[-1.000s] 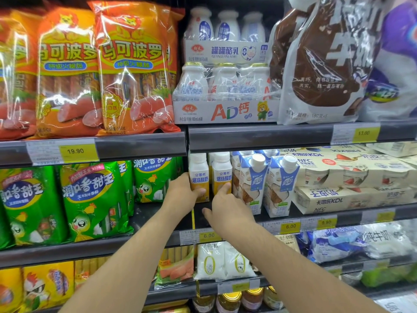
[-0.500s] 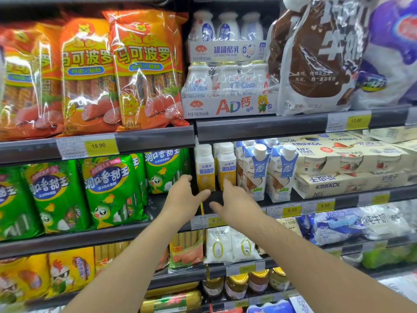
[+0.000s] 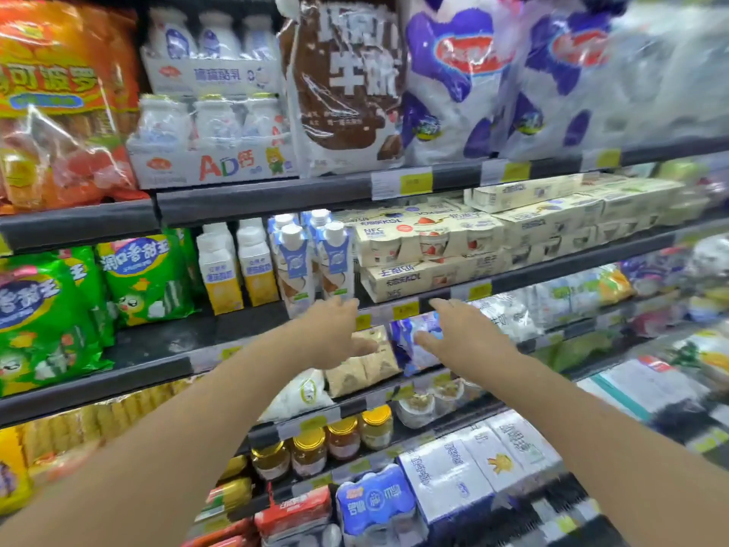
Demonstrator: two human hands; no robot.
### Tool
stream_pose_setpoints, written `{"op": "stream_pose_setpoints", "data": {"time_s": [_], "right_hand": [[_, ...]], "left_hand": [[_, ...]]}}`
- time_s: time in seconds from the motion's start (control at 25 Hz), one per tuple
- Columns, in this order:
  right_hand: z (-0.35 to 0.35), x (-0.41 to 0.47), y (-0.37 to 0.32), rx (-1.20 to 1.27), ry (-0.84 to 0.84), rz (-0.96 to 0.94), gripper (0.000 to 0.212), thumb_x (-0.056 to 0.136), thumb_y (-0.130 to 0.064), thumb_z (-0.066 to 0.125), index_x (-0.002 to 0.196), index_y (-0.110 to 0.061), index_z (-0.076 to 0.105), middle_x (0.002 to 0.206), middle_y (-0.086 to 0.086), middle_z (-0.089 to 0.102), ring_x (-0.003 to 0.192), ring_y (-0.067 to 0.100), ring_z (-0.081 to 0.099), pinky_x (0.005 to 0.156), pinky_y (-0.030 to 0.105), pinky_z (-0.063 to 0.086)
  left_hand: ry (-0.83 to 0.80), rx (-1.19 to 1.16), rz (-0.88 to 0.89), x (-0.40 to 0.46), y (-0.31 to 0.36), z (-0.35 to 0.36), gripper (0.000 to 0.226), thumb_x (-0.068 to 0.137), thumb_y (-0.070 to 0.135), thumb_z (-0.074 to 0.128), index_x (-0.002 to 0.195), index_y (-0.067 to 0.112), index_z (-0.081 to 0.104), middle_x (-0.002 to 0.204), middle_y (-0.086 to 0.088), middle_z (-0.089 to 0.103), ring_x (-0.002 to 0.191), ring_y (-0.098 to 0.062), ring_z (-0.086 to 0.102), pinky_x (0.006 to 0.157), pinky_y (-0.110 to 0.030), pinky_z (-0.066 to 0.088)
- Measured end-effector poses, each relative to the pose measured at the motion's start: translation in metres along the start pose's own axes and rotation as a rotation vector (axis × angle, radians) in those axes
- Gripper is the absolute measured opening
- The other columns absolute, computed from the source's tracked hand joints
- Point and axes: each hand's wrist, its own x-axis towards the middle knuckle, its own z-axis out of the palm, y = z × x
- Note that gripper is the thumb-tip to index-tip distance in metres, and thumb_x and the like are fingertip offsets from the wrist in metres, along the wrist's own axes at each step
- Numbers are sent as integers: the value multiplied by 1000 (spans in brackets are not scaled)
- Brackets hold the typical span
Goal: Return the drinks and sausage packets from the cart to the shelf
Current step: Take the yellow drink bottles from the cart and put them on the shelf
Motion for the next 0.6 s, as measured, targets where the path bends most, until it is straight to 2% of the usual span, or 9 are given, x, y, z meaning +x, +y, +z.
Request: {"op": "stream_pose_setpoints", "data": {"time_s": [0.16,0.32,0.4,0.48,0.6], "right_hand": [[-37,-48,144,-91,34,180,77,94,-56,49,152,-12,27,152,14,39,135,33,43,104,44,44],[-62,-113,262,-125,17,345,88,94,-59,47,158,-12,10,163,13,20,146,31,29,113,44,36],[-73,-143,308,-120,24,428,86,93,-59,49,156,-10,17,158,15,29,141,31,37,106,43,42],[-81,-172,351,-115,50,513,76,91,-57,54,147,-9,32,145,13,44,127,31,48,91,39,46],[-86,-202,414,-100,78,679,67,88,-58,57,133,-11,43,129,13,52,119,34,52,93,45,49]], "left_hand": [[-8,13,103,51,113,14,82,94,56,46,152,5,19,157,-16,25,143,-33,27,115,-45,28],[-43,42,209,87,227,36,90,90,60,49,154,7,16,157,-18,28,139,-37,32,111,-42,33],[-34,64,278,105,280,45,88,89,62,49,153,9,20,156,-18,30,140,-36,33,112,-41,32],[-44,67,362,119,337,55,82,89,60,50,149,8,29,152,-19,37,137,-35,39,110,-41,35],[-78,95,475,145,417,71,80,91,60,48,146,4,32,143,-22,45,120,-33,50,103,-44,43]]}}
